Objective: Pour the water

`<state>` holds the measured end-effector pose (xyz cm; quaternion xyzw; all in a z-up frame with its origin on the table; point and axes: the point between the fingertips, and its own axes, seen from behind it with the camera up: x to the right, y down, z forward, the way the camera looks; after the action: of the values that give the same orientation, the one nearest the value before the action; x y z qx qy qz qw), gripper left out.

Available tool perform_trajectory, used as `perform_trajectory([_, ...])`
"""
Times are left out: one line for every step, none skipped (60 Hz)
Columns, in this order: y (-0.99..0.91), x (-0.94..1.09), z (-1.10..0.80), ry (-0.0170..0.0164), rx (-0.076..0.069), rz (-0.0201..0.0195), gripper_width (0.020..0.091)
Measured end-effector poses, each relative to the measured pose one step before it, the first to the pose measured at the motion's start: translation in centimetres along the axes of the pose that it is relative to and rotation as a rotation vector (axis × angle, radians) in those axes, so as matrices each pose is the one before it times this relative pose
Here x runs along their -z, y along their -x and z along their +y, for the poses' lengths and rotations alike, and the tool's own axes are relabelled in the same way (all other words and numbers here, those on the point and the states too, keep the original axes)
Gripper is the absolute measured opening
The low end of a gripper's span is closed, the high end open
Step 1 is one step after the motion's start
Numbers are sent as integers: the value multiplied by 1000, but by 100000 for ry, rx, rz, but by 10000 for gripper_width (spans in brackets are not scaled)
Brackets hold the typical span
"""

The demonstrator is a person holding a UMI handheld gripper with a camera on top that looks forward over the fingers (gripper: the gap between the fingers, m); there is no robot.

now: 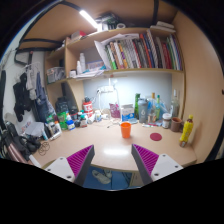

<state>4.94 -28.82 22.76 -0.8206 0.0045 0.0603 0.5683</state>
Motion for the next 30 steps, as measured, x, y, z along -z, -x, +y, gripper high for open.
perform_trajectory([105, -69, 109, 516, -501, 307, 819])
perform_trajectory([140, -149, 77, 458, -380, 494, 816])
perform_trajectory([102, -118, 39, 330, -249, 743, 816])
perform_trajectory([64, -81, 20, 200, -150, 808, 815])
perform_trajectory([70, -67, 2, 23, -18, 766, 814])
perform_trajectory([120, -30, -12, -90, 43, 581, 813])
perform_trajectory([148, -3, -38, -142, -37, 518, 814])
perform_trajectory([167, 8, -45, -186, -95, 551, 813])
perform_trajectory([-1028, 591, -223, -171, 59, 487, 811])
perform_trajectory([1472, -429, 379, -485, -714, 1052, 813])
perform_trajectory([172, -16, -24, -302, -285, 679, 815])
perform_trajectory([38, -49, -58, -352, -247, 569, 814])
perform_trajectory([-22, -21, -55, -348, -205, 545, 815])
perform_trajectory([-89, -31, -42, -270, -240, 637, 814])
perform_trajectory([-193, -36, -6, -178, -199, 774, 817])
perform_trajectory([-295, -46, 14, -138, -249, 863, 822])
perform_trajectory([-330, -41, 24, 10, -270, 800, 821])
perform_trajectory([-390, -57, 38, -35, -252, 776, 821])
perform_trajectory([-405, -77, 27, -149, -231, 721, 819])
perform_trajectory([-442, -72, 7, -171, -203, 672, 820])
perform_trajectory([-480, -86, 23, -184, -190, 699, 820])
perform_trajectory([-558, -101, 28, -173, -253, 737, 818])
perform_trajectory([-636, -140, 34, -105, -283, 844, 819])
perform_trajectory([-678, -133, 73, -65, -268, 907, 817])
perform_trajectory([-748, -143, 70, -83, -273, 925, 819])
perform_trajectory([-766, -191, 53, -206, -307, 928, 819])
perform_trajectory([-833, -232, 55, -189, -317, 978, 819])
perform_trajectory([-923, -270, 78, -108, -284, 1031, 820])
perform_trajectory([-963, -280, 84, 23, -231, 1089, 819])
perform_trajectory([-1046, -333, 59, -14, -248, 1177, 820])
